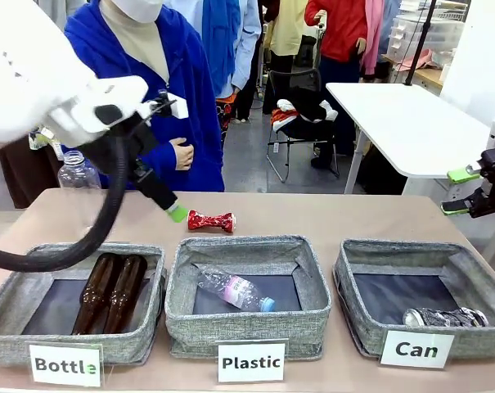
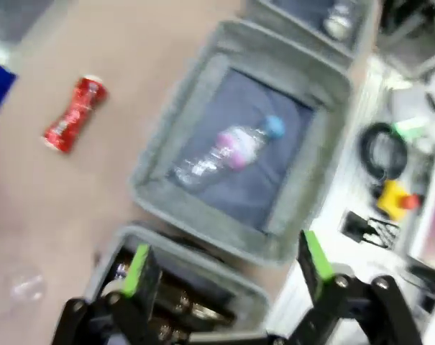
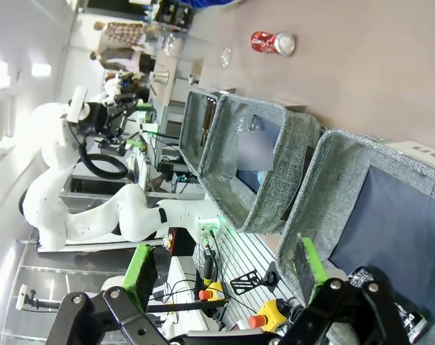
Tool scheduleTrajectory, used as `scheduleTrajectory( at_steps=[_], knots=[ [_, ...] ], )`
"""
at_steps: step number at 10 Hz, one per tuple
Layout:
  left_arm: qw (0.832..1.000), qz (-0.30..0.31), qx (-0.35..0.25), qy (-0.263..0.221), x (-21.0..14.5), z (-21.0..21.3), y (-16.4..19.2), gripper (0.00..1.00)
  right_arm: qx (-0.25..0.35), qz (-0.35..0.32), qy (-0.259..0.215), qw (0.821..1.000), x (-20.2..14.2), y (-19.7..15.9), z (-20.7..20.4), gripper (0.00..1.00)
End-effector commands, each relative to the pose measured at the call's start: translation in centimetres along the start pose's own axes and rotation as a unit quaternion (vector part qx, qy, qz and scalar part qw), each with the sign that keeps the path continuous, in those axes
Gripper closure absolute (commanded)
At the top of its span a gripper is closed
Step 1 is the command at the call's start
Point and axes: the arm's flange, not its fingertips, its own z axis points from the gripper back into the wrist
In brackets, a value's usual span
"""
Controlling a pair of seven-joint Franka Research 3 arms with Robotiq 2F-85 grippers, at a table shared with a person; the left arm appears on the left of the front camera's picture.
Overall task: Sort the can waste into the basket.
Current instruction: Pick up the can waste from the table and place it in the right Fabric basket.
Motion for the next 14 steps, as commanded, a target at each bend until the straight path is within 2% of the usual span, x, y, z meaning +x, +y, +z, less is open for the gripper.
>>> scheduleTrajectory(
  at_steps=[1, 5, 7, 9, 11, 12, 13, 14],
  knots=[
    [0.999, -0.001, -0.036, 0.009, -0.9, 1.1, -0.6, 0.0, 0.003, 0.008, 0.004, 1.0, 0.0, 0.1, 0.4, 0.0],
    [1.0, -0.001, -0.027, 0.003, -0.3, 0.2, -0.3, 0.0, 0.003, 0.008, 0.004, 1.0, 0.0, 0.1, 0.4, 0.0],
    [0.996, 0.038, -0.067, 0.041, 3.1, -1.7, 5.1, 0.0, 0.003, 0.008, 0.004, 1.0, 0.0, 0.1, 0.4, 0.0],
    [0.997, 0.038, -0.056, 0.039, 5.3, -3.6, 6.2, 0.0, 0.003, 0.008, 0.004, 1.0, 0.0, 0.1, 0.4, 0.0],
    [0.997, 0.043, -0.022, 0.058, 6.9, -5.5, 6.3, 0.0, 0.003, 0.008, 0.004, 1.0, 0.0, 0.1, 0.4, 0.0],
    [0.994, -0.094, -0.052, 0.006, 6.6, -4.6, 4.4, 0.0, 0.003, 0.008, 0.004, 1.0, 0.0, 0.1, 0.4, 0.0],
    [0.966, -0.231, -0.111, -0.04, 4.1, -1.0, 1.5, 0.0, 0.003, 0.008, 0.004, 1.0, 0.0, 0.1, 0.4, 0.0],
    [0.968, -0.235, -0.075, -0.051, 1.3, 2.4, 0.4, 0.0, 0.003, 0.008, 0.004, 1.0, 0.0, 0.1, 0.4, 0.0]
  ],
)
